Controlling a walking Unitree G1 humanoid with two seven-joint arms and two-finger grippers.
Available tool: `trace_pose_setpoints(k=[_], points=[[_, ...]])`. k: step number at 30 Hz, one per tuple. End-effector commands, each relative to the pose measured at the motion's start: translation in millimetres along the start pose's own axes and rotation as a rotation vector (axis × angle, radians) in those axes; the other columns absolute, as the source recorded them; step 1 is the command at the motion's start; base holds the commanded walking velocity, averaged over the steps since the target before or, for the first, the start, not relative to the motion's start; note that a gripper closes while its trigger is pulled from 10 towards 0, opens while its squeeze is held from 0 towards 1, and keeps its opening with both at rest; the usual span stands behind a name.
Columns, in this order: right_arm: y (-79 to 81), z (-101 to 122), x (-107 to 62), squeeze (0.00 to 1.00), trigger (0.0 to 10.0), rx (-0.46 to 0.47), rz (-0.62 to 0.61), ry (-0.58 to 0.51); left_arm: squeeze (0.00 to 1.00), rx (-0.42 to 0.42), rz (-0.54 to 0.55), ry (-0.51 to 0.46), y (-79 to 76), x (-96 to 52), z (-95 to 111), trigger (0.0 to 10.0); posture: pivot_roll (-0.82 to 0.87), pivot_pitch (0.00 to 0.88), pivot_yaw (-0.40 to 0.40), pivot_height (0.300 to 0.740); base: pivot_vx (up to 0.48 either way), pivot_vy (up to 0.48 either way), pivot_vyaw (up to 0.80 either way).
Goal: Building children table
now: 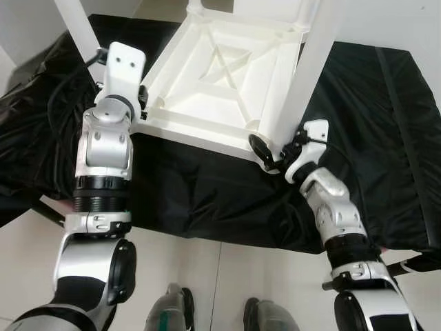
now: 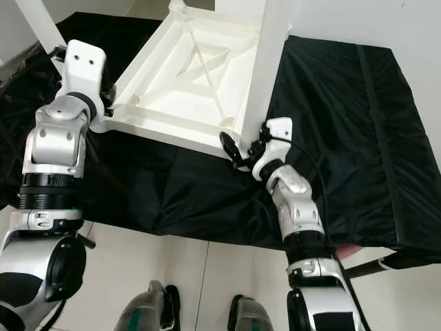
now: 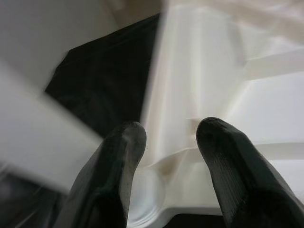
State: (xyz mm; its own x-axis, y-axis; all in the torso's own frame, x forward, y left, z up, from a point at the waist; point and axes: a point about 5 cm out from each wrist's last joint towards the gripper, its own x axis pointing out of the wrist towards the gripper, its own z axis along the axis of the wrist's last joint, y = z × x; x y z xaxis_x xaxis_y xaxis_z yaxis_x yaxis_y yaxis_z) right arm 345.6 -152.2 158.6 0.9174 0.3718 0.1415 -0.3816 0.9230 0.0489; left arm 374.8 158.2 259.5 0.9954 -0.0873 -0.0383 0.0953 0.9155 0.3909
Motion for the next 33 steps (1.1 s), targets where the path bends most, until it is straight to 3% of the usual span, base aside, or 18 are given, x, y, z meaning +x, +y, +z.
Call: trace_pose_setpoints(k=[1,2,4,5,7,13,20,30,32,33], points=[[-3.5,-15.5,-8.9,0.00,10.0,0.011,-0.094,0.055,0.00,0.071,-0.228,-0.015,-22.8,1.1,-10.6,10.0,0.08,0.126,0.025,0.740,0.000,0.000,0.00],[-3.5,-15.5,-8.9,0.00,10.0,0.011,-0.094,0.055,0.00,0.071,-0.228,-0.015,-22.8,1.1,-10.6,10.0,0.08,0.126,0.025,0.740,0.000,0.000,0.00],[-6.3,-20.0,-13.5,0.00,10.0,0.022,-0.150,0.062,0.00,0.131,-0.324,-0.038,-33.2,-0.2,-14.7,10.0,0.08,0.127,0.028,0.740,0.000,0.000,0.00],[-6.8,-24.1,-22.3,0.00,10.0,0.033,-0.199,0.056,0.00,0.167,-0.452,-0.038,-47.0,1.4,-22.3,10.0,0.08,0.127,0.028,0.740,0.000,0.000,0.00],[-6.1,-25.5,-26.7,0.00,10.0,0.037,-0.214,0.049,0.00,0.180,-0.508,-0.027,-52.8,2.7,-26.6,10.0,0.08,0.127,0.028,0.740,0.000,0.000,0.00],[9.9,-29.8,-38.7,0.00,10.0,0.043,-0.171,0.045,0.00,0.231,-0.497,0.002,-62.2,14.2,-36.1,10.0,0.06,0.131,0.031,0.740,0.000,0.000,0.00],[25.2,-29.9,-50.1,0.00,10.0,0.073,-0.146,0.035,0.00,0.241,-0.423,0.058,-60.1,28.2,-43.0,10.0,0.04,0.130,0.030,0.740,0.000,0.000,0.00],[22.1,-20.0,-45.8,0.00,10.0,0.072,-0.176,0.004,0.00,0.217,-0.390,0.202,-57.6,32.7,-70.5,10.0,0.03,0.134,0.036,0.740,0.000,0.000,0.00],[19.8,-14.8,-42.5,0.00,10.0,0.064,-0.182,-0.011,0.00,0.224,-0.402,0.303,-56.1,28.0,-92.6,10.0,0.02,0.132,0.043,0.740,0.000,0.000,0.00],[19.8,-14.8,-42.5,0.00,10.0,0.064,-0.182,-0.011,0.00,0.224,-0.402,0.303,-56.1,28.0,-92.6,10.0,0.02,0.132,0.043,0.740,0.000,0.000,0.00]])
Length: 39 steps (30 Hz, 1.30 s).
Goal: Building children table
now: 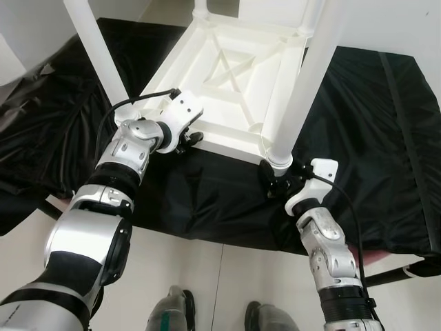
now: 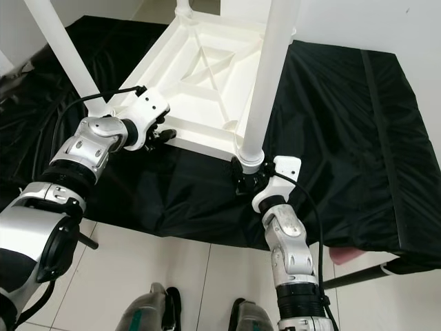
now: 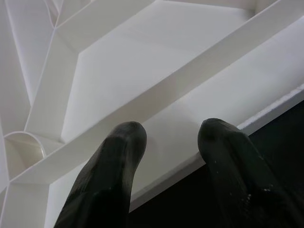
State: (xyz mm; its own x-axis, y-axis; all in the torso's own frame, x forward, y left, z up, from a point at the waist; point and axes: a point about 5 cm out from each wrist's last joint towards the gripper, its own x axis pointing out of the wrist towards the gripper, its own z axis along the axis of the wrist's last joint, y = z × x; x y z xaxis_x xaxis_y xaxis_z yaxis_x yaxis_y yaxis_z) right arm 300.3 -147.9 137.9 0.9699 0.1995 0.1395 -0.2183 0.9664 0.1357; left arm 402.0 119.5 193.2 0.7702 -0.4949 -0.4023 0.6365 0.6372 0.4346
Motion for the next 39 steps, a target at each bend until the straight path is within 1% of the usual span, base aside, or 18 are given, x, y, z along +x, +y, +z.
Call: trace_pose_setpoints(k=[1,3,4,7,13,17,19,21,23,27,29,30,32,33,35,36,37,39], points=[[-0.3,1.0,0.6,0.00,10.0,0.001,-0.003,0.003,0.00,-0.040,0.164,0.190,-7.7,2.6,-46.5,10.0,0.02,0.132,0.043,0.740,0.000,0.000,0.00],[-5.6,9.8,7.2,0.00,10.0,-0.003,-0.027,-0.025,0.00,-0.081,0.115,0.277,-13.8,-0.3,-68.2,10.0,0.02,0.132,0.048,0.740,0.000,0.000,0.00],[-5.6,9.8,7.2,0.00,10.0,-0.003,-0.027,-0.025,0.00,-0.081,0.115,0.277,-13.8,-0.3,-68.2,10.0,0.02,0.132,0.048,0.740,0.000,0.000,0.00],[-14.6,21.4,19.0,0.00,10.0,-0.017,-0.056,-0.056,0.00,-0.107,0.059,0.327,-20.4,-3.6,-84.9,10.0,0.03,0.130,0.049,0.740,0.000,0.000,0.00],[-20.4,25.4,24.4,0.00,10.0,-0.034,-0.076,-0.067,0.00,-0.117,0.038,0.345,-23.5,-4.7,-91.4,10.0,0.03,0.128,0.050,0.740,0.000,0.000,0.00],[-23.9,30.0,28.6,0.00,10.0,-0.048,-0.082,-0.080,0.00,-0.135,-0.011,0.385,-31.0,-6.2,-101.4,10.0,0.04,0.125,0.052,0.740,0.000,0.000,0.00],[-24.4,33.4,31.0,0.00,10.0,-0.054,-0.073,-0.092,0.00,-0.172,-0.069,0.407,-40.0,-6.9,-109.0,10.0,0.04,0.127,0.054,0.740,0.000,0.000,0.00],[-24.4,34.1,31.6,0.00,10.0,-0.054,-0.071,-0.095,0.00,-0.188,-0.091,0.408,-43.0,-6.9,-110.2,10.0,0.04,0.127,0.054,0.740,0.000,0.000,0.00],[-25.1,32.8,33.4,0.00,10.0,-0.066,-0.063,-0.091,0.00,-0.197,-0.169,0.387,-49.5,-5.1,-106.0,10.0,0.04,0.129,0.056,0.740,0.000,0.000,0.00],[-25.6,32.0,35.0,0.00,10.0,-0.077,-0.056,-0.088,0.00,-0.195,-0.212,0.370,-52.5,-4.1,-102.0,10.0,0.04,0.133,0.059,0.740,0.000,0.000,0.00],[-26.0,32.1,39.2,0.00,10.0,-0.090,-0.045,-0.085,0.00,-0.188,-0.290,0.330,-56.7,-3.5,-92.7,10.0,0.04,0.135,0.058,0.740,0.000,0.000,0.00],[-26.0,32.1,39.2,0.00,10.0,-0.090,-0.045,-0.085,0.00,-0.188,-0.290,0.330,-56.7,-3.5,-92.7,10.0,0.04,0.135,0.058,0.740,0.000,0.000,0.00],[-25.8,33.3,46.2,0.00,10.0,-0.100,-0.033,-0.083,0.00,-0.163,-0.379,0.274,-61.0,-5.6,-79.1,10.0,0.05,0.136,0.055,0.740,0.000,0.000,0.00],[-25.8,33.3,46.2,0.00,10.0,-0.100,-0.033,-0.083,0.00,-0.163,-0.379,0.274,-61.0,-5.6,-79.1,10.0,0.05,0.136,0.055,0.740,0.000,0.000,0.00],[-24.9,35.1,52.1,0.00,10.0,-0.109,-0.018,-0.084,0.00,-0.124,-0.444,0.223,-64.1,-10.7,-67.3,10.0,0.05,0.137,0.052,0.740,0.000,0.000,0.00],[-24.9,35.1,52.1,0.00,10.0,-0.109,-0.018,-0.084,0.00,-0.124,-0.444,0.223,-64.1,-10.7,-67.3,10.0,0.05,0.137,0.052,0.740,0.000,0.000,0.00],[-24.2,36.0,54.4,0.00,10.0,-0.113,-0.008,-0.086,0.00,-0.097,-0.468,0.203,-65.2,-14.3,-62.7,10.0,0.06,0.137,0.050,0.740,0.000,0.000,0.00],[-23.8,36.5,55.6,0.00,10.0,-0.116,-0.003,-0.088,0.00,-0.080,-0.480,0.194,-65.9,-16.6,-60.4,10.0,0.06,0.138,0.049,0.740,0.000,0.000,0.00]])
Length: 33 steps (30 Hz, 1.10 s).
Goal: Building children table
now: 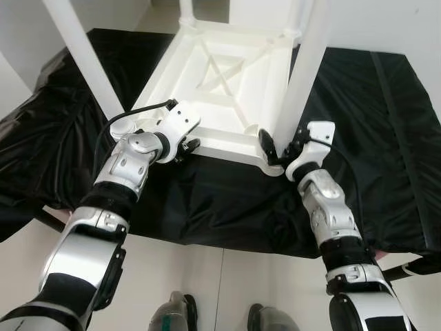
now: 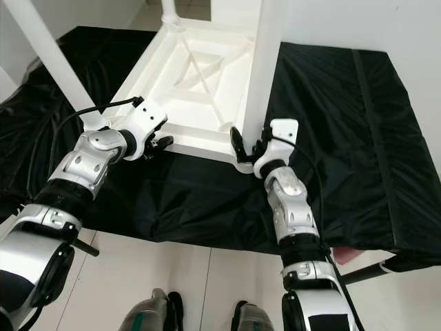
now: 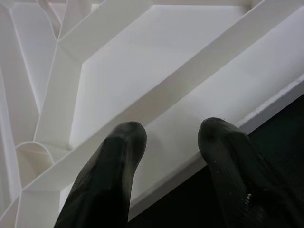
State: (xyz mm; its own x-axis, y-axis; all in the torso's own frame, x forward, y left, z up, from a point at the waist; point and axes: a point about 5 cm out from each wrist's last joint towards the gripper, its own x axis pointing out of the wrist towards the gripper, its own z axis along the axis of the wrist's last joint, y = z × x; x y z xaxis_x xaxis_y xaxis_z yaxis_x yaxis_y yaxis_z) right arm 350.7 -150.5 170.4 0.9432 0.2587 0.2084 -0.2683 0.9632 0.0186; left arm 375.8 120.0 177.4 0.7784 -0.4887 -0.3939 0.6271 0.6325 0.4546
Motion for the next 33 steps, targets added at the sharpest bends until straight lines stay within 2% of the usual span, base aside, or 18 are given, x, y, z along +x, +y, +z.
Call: trace_pose_setpoints(k=[1,2,5,8,9,10,13,15,17,18,23,24,28,30,32,33], points=[[-15.8,7.8,2.3,0.00,10.0,-0.011,-0.072,-0.019,0.00,-0.097,-0.495,0.194,-43.4,-3.2,-45.4,10.0,0.06,0.138,0.049,0.740,0.000,0.000,0.00],[-15.8,7.8,2.3,0.00,10.0,-0.011,-0.072,-0.019,0.00,-0.097,-0.495,0.194,-43.4,-3.2,-45.4,10.0,0.06,0.138,0.049,0.740,0.000,0.000,0.00],[-15.3,8.0,7.1,0.00,10.0,-0.016,-0.062,-0.023,0.00,-0.042,-0.548,0.161,-45.9,-16.7,-37.8,10.0,0.06,0.140,0.046,0.740,0.000,0.000,0.00],[-15.1,8.1,8.3,0.00,10.0,-0.017,-0.060,-0.024,0.00,-0.030,-0.562,0.156,-46.9,-20.3,-36.6,10.0,0.06,0.140,0.046,0.740,0.000,0.000,0.00],[-14.9,8.3,9.5,0.00,10.0,-0.018,-0.059,-0.026,0.00,-0.003,-0.594,0.151,-49.4,-27.1,-36.4,10.0,0.06,0.140,0.045,0.740,0.000,0.000,0.00],[-14.9,8.5,10.6,0.00,10.0,-0.020,-0.055,-0.031,0.00,0.052,-0.656,0.136,-53.3,-40.1,-35.1,10.0,0.06,0.140,0.045,0.740,0.000,0.000,0.00],[-15.1,8.2,10.8,0.00,10.0,-0.021,-0.053,-0.032,0.00,0.079,-0.678,0.122,-52.2,-47.2,-32.1,10.0,0.06,0.142,0.045,0.740,0.000,0.000,0.00],[-15.3,7.7,10.7,0.00,10.0,-0.023,-0.051,-0.033,0.00,0.077,-0.645,0.115,-45.9,-47.2,-28.0,10.0,0.06,0.141,0.044,0.740,0.000,0.000,0.00],[-15.0,7.0,10.6,0.00,10.0,-0.023,-0.048,-0.033,0.00,0.068,-0.574,0.093,-32.5,-42.7,-18.3,10.0,0.06,0.142,0.043,0.740,0.000,0.000,0.00],[-15.0,7.0,10.6,0.00,10.0,-0.023,-0.048,-0.033,0.00,0.068,-0.574,0.093,-32.5,-42.7,-18.3,10.0,0.06,0.142,0.043,0.740,0.000,0.000,0.00],[-12.4,6.5,13.2,0.00,10.0,-0.023,-0.043,-0.039,0.00,0.008,-0.354,0.013,6.1,-32.2,12.2,10.0,0.06,0.144,0.046,0.740,0.000,0.000,0.00],[-12.4,6.5,13.2,0.00,10.0,-0.023,-0.043,-0.039,0.00,0.008,-0.354,0.013,6.1,-32.2,12.2,10.0,0.06,0.144,0.046,0.740,0.000,0.000,0.00],[-10.4,6.8,14.4,0.00,10.0,-0.021,-0.039,-0.044,0.00,0.012,-0.234,-0.052,23.6,-30.1,29.1,10.0,0.06,0.143,0.049,0.740,0.000,0.000,0.00],[-9.9,6.5,14.8,0.00,10.0,-0.021,-0.038,-0.046,0.00,0.004,-0.215,-0.064,28.3,-30.7,33.2,10.0,0.06,0.143,0.049,0.740,0.000,0.000,0.00],[-8.1,6.1,15.0,0.00,10.0,-0.017,-0.035,-0.051,0.00,-0.049,-0.072,-0.084,44.8,-24.8,38.7,10.0,0.06,0.143,0.054,0.740,0.000,0.000,0.00],[-8.1,6.1,15.0,0.00,10.0,-0.017,-0.035,-0.051,0.00,-0.049,-0.072,-0.084,44.8,-24.8,38.7,10.0,0.06,0.143,0.054,0.740,0.000,0.000,0.00]])
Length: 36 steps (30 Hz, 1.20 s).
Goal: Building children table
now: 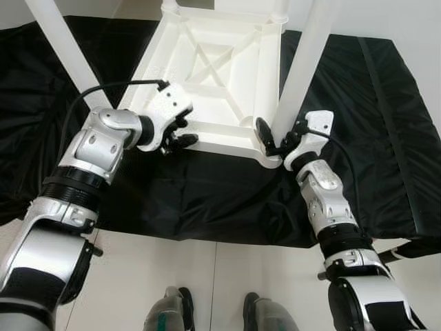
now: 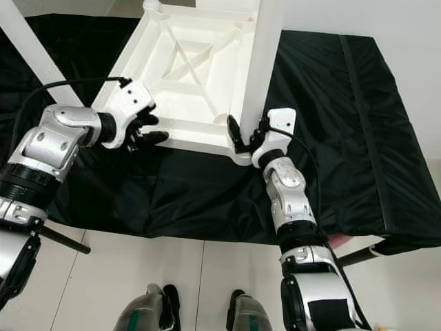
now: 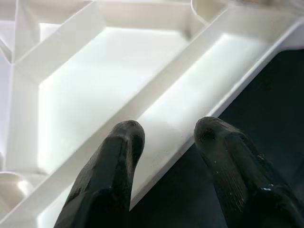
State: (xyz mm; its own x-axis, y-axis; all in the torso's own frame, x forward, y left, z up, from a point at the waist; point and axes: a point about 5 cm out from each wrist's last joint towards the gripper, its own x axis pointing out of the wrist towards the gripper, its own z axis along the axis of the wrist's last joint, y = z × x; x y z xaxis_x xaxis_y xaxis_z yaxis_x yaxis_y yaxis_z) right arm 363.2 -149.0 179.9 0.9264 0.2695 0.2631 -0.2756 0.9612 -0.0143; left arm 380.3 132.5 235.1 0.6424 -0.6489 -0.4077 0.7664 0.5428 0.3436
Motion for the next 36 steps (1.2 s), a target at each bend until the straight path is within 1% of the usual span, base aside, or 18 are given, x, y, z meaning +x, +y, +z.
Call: trace_pose_setpoints(k=[1,2,4,5,7,9,10,11,13,15,21,25,26,28,30,31,32,36], points=[[-5.5,-0.8,0.6,0.00,10.0,0.016,-0.050,0.003,0.00,-0.015,0.194,0.003,13.6,1.8,-1.6,10.0,0.05,0.144,0.055,0.740,0.000,0.000,0.00],[-5.5,-0.8,0.6,0.00,10.0,0.016,-0.050,0.003,0.00,-0.015,0.194,0.003,13.6,1.8,-1.6,10.0,0.05,0.144,0.055,0.740,0.000,0.000,0.00],[-3.3,-0.6,-0.3,0.00,10.0,0.023,-0.049,-0.004,0.00,-0.036,0.304,0.050,19.0,7.7,-13.6,10.0,0.05,0.148,0.056,0.740,0.000,0.000,0.00],[-3.3,-0.6,-0.3,0.00,10.0,0.023,-0.049,-0.004,0.00,-0.036,0.304,0.050,19.0,7.7,-13.6,10.0,0.05,0.148,0.056,0.740,0.000,0.000,0.00],[-1.9,-0.7,-1.0,0.00,10.0,0.027,-0.047,-0.008,0.00,-0.032,0.342,0.096,19.0,11.0,-24.0,10.0,0.05,0.151,0.056,0.740,0.000,0.000,0.00],[0.1,-0.6,-2.0,0.00,10.0,0.036,-0.046,-0.011,0.00,-0.005,0.396,0.192,16.1,15.0,-42.8,10.0,0.05,0.151,0.056,0.740,0.000,0.000,0.00],[1.0,-0.2,-2.3,0.00,10.0,0.040,-0.045,-0.013,0.00,-0.005,0.417,0.222,15.2,16.0,-49.9,10.0,0.05,0.154,0.054,0.740,0.000,0.000,0.00],[1.0,-0.2,-2.3,0.00,10.0,0.040,-0.045,-0.013,0.00,-0.005,0.417,0.222,15.2,16.0,-49.9,10.0,0.05,0.154,0.054,0.740,0.000,0.000,0.00],[3.8,1.9,-2.4,0.00,10.0,0.049,-0.040,-0.024,0.00,0.049,0.508,0.285,15.8,16.3,-63.5,10.0,0.05,0.154,0.055,0.740,0.000,0.000,0.00],[4.3,2.3,-2.4,0.00,10.0,0.051,-0.039,-0.026,0.00,0.056,0.521,0.291,16.3,16.5,-65.4,10.0,0.05,0.154,0.055,0.740,0.000,0.000,0.00],[4.5,2.8,-2.6,0.00,10.0,0.055,-0.041,-0.028,0.00,0.004,0.592,0.290,22.0,14.1,-69.7,10.0,0.04,0.156,0.053,0.740,0.000,0.000,0.00],[4.0,2.8,-3.4,0.00,10.0,0.056,-0.046,-0.027,0.00,-0.074,0.631,0.208,33.4,8.0,-58.9,10.0,0.04,0.155,0.051,0.740,0.000,0.000,0.00],[4.0,2.7,-3.3,0.00,10.0,0.056,-0.047,-0.026,0.00,-0.114,0.632,0.179,35.7,6.9,-56.2,10.0,0.04,0.154,0.051,0.740,0.000,0.000,0.00],[4.1,2.7,-3.2,0.00,10.0,0.057,-0.047,-0.026,0.00,-0.101,0.626,0.177,37.0,6.0,-55.1,10.0,0.04,0.154,0.051,0.740,0.000,0.000,0.00],[5.2,3.0,-2.8,0.00,10.0,0.058,-0.046,-0.027,0.00,-0.161,0.563,0.197,33.5,6.8,-62.6,10.0,0.04,0.151,0.053,0.740,0.000,0.000,0.00],[5.2,3.0,-2.8,0.00,10.0,0.058,-0.046,-0.027,0.00,-0.161,0.563,0.197,33.5,6.8,-62.6,10.0,0.04,0.151,0.053,0.740,0.000,0.000,0.00],[5.5,3.0,-2.8,0.00,10.0,0.058,-0.046,-0.028,1.00,-0.163,0.555,0.208,32.7,6.7,-65.3,10.0,0.04,0.148,0.055,0.740,0.000,0.000,0.00],[5.8,3.7,-3.1,0.00,10.0,0.059,-0.046,-0.030,1.00,-0.140,0.547,0.223,31.5,8.0,-67.7,10.0,0.03,0.146,0.056,0.740,0.000,0.000,0.00]])
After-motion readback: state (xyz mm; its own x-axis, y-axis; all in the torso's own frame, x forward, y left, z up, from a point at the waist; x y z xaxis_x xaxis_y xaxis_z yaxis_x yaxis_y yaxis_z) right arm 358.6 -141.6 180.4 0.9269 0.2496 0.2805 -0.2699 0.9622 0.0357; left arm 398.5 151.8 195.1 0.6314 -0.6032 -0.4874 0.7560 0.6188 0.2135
